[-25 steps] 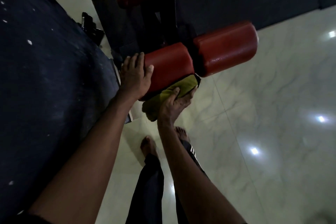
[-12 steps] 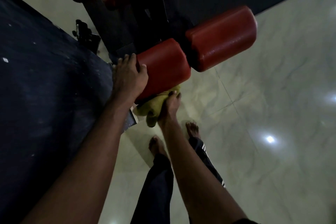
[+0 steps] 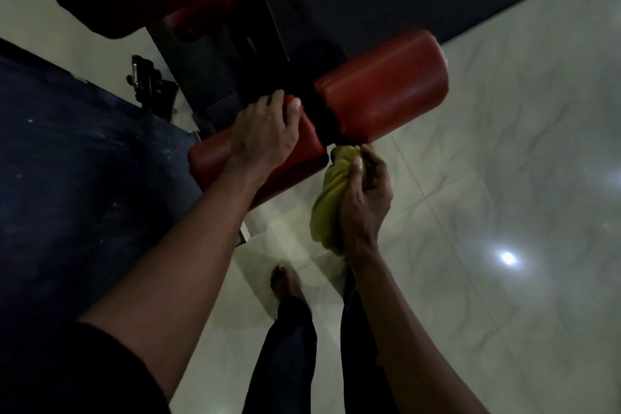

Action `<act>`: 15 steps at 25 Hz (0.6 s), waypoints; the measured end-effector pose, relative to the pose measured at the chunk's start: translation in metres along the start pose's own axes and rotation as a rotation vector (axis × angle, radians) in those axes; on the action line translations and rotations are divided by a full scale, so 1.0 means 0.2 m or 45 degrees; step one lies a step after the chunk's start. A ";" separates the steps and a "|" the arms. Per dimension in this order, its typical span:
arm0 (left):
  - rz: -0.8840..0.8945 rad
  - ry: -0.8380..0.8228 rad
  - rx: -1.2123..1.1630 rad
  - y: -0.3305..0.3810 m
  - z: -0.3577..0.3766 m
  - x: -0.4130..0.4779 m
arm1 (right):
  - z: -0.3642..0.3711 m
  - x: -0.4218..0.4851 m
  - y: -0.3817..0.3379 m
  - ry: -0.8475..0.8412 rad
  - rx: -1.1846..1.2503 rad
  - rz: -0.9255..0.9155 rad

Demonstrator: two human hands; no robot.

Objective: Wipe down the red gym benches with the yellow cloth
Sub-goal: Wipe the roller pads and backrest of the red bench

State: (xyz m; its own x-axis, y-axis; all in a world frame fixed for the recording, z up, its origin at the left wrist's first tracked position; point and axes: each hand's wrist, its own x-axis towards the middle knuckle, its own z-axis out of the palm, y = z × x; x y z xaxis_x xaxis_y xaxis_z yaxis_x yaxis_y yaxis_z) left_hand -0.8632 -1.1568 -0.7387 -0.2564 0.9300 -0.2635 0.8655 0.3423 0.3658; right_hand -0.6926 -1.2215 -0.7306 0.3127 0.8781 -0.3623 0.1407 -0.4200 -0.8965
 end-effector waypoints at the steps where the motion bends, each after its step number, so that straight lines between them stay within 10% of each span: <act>1: 0.016 0.053 0.009 0.00 0.01 -0.01 | -0.04 -0.01 -0.05 0.005 -0.050 -0.052; 6: -0.012 0.114 0.025 0.00 0.04 -0.01 | -0.14 0.13 -0.33 0.103 -0.323 -0.536; 15: 0.037 0.135 0.077 0.00 0.06 -0.02 | -0.04 0.76 -0.42 -0.508 -1.324 -1.004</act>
State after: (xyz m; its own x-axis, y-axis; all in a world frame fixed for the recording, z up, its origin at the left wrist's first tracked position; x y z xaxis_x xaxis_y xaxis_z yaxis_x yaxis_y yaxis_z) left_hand -0.8575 -1.1624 -0.7489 -0.2721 0.9495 -0.1562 0.8968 0.3091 0.3164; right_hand -0.6487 -1.0550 -0.7084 -0.4441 0.8943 -0.0555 0.8450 0.3975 -0.3577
